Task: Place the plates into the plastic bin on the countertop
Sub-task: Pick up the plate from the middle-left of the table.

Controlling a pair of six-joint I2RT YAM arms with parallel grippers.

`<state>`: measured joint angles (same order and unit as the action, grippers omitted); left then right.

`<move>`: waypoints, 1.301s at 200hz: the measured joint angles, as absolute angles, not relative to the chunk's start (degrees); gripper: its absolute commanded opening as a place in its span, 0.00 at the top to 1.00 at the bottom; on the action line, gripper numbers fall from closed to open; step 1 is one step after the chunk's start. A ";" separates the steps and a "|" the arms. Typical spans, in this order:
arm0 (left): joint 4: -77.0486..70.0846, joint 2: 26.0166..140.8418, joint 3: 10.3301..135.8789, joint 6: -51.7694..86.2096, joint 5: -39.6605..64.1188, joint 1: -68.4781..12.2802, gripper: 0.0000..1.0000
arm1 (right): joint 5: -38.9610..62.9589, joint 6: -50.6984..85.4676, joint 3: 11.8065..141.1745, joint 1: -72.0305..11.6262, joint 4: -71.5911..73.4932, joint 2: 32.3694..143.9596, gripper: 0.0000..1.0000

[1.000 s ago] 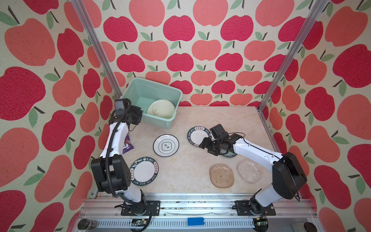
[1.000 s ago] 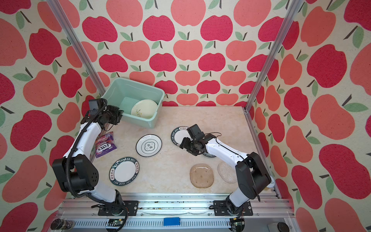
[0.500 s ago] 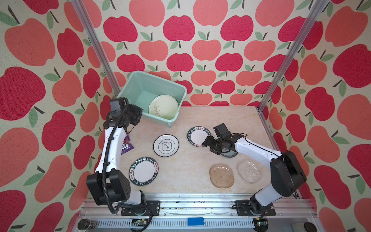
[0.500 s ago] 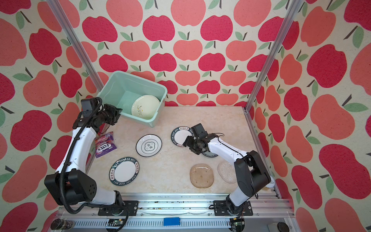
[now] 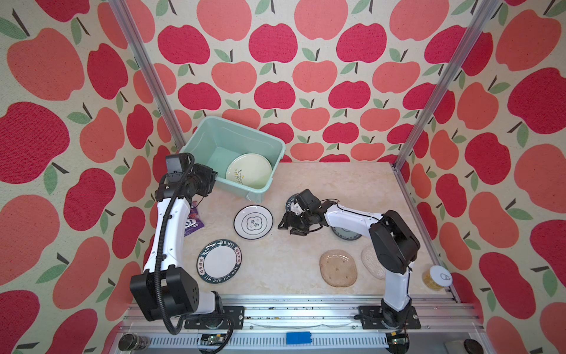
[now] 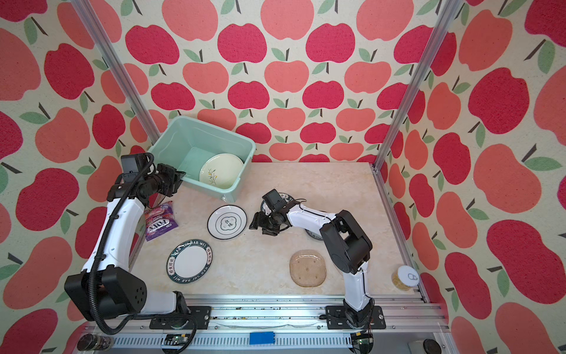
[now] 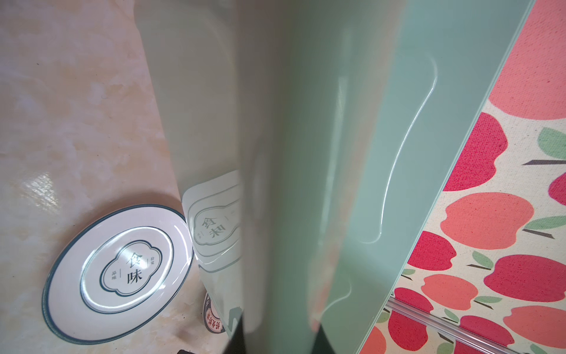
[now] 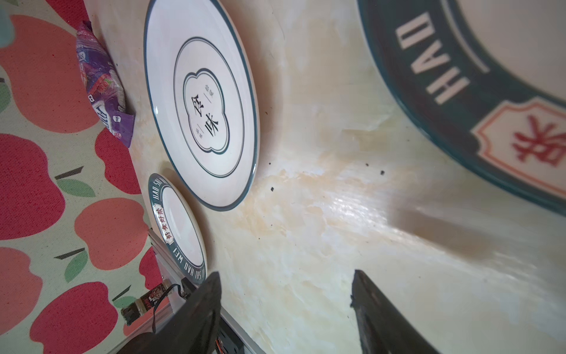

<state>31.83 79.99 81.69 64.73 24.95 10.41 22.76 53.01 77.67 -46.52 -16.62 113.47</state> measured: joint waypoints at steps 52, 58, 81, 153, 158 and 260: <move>32.51 79.11 82.19 64.27 23.81 11.64 1.00 | 25.39 56.84 81.41 -47.62 -10.28 120.27 0.35; 32.56 79.11 82.24 64.14 23.81 11.77 1.00 | 25.63 57.32 81.54 -47.64 -9.78 120.66 0.35; 32.69 79.11 82.24 63.51 23.77 11.99 1.00 | 25.74 58.67 81.95 -47.68 -8.34 121.64 0.36; 33.74 79.11 82.24 63.42 23.81 12.32 1.00 | 26.94 61.98 84.75 -48.03 -4.93 124.84 0.41; 33.76 79.11 82.24 63.37 23.81 12.32 1.00 | 26.96 62.15 84.77 -48.12 -4.69 125.16 0.41; 34.13 78.06 82.24 63.29 23.86 12.40 1.00 | 28.23 64.12 87.79 -48.38 -2.31 128.73 0.54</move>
<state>34.13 78.06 82.24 63.29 23.86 12.40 28.23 64.12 87.79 -48.38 -2.31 128.73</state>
